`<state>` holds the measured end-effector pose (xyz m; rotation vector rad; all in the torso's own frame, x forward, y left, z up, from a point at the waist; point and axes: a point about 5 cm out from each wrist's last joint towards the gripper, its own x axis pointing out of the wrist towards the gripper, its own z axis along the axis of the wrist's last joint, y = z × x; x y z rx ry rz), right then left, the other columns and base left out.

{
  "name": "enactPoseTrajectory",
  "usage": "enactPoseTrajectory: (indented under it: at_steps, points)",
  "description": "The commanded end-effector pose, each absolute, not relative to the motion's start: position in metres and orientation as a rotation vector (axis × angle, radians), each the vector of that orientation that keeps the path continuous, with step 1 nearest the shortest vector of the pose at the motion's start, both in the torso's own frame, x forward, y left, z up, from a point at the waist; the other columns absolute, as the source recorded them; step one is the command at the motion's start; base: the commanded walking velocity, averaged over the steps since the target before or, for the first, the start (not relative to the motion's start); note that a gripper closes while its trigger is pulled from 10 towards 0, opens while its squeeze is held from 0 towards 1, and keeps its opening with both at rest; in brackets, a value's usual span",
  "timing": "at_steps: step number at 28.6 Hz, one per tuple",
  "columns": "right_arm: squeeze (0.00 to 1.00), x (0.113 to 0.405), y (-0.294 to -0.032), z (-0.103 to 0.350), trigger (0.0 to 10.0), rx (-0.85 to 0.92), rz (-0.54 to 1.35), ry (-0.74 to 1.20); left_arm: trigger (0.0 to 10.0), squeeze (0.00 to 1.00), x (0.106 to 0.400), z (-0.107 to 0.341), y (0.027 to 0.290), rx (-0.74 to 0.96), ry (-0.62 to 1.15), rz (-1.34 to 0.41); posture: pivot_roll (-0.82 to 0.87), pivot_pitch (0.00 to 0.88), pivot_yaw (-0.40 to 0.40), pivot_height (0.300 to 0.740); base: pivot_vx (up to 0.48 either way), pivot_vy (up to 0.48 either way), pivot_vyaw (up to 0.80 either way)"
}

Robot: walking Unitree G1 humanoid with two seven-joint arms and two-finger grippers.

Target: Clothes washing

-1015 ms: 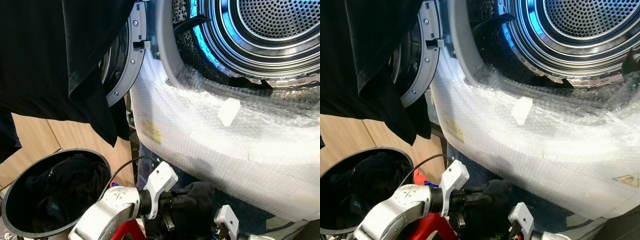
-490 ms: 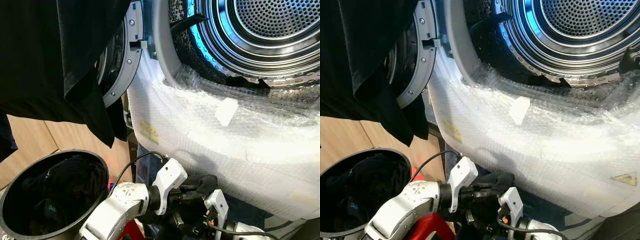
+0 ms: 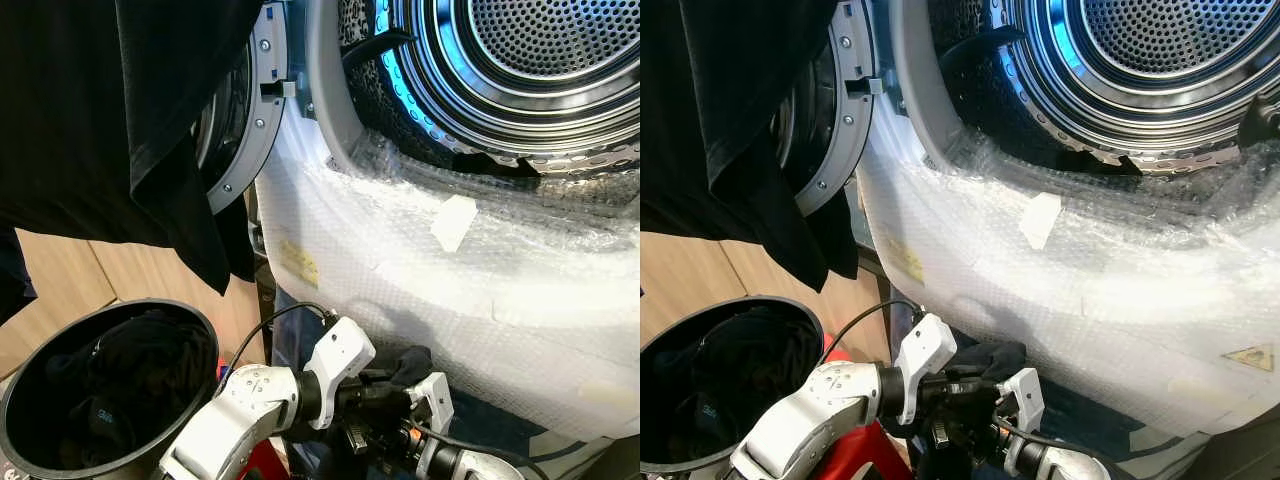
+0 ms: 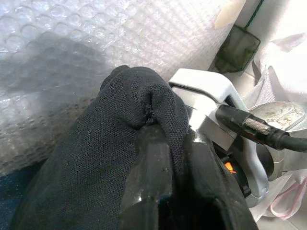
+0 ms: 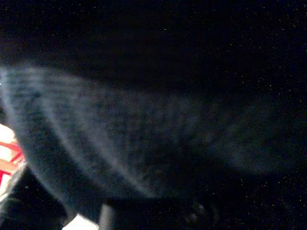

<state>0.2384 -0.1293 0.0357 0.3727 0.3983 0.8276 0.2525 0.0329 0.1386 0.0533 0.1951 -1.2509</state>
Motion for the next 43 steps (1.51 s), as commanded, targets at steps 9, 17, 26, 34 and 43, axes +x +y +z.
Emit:
enactPoseTrajectory:
  at_steps: [9,17,26,34,43]
  points:
    - [0.00,0.246,-0.137,0.028,0.0,0.459,0.645,0.388,0.0,0.00,0.250,0.139,0.029,0.035,0.181,-1.258,-0.06,0.000,-0.018,0.740,0.000,0.000,0.00]
    - [0.00,0.243,-0.136,0.030,0.0,0.470,0.686,0.372,0.0,0.00,0.253,0.141,0.031,0.024,0.155,-1.215,-0.06,0.000,-0.021,0.740,0.000,0.000,0.00]
    - [0.00,0.241,-0.135,0.035,0.0,0.530,0.737,0.332,0.0,0.00,0.251,0.140,0.050,-0.034,0.158,-1.090,-0.04,0.000,-0.014,0.740,0.000,0.000,0.00]
    - [0.00,0.243,-0.130,0.035,0.0,0.567,0.744,0.316,10.0,0.00,0.245,0.141,0.056,0.005,0.159,-1.036,-0.02,0.000,0.004,0.740,0.000,0.000,0.00]
    - [0.00,0.243,-0.127,0.033,0.0,0.599,0.750,0.316,10.0,1.00,0.245,0.140,0.069,0.048,0.184,-0.903,0.00,0.000,0.013,0.740,0.000,0.000,0.00]
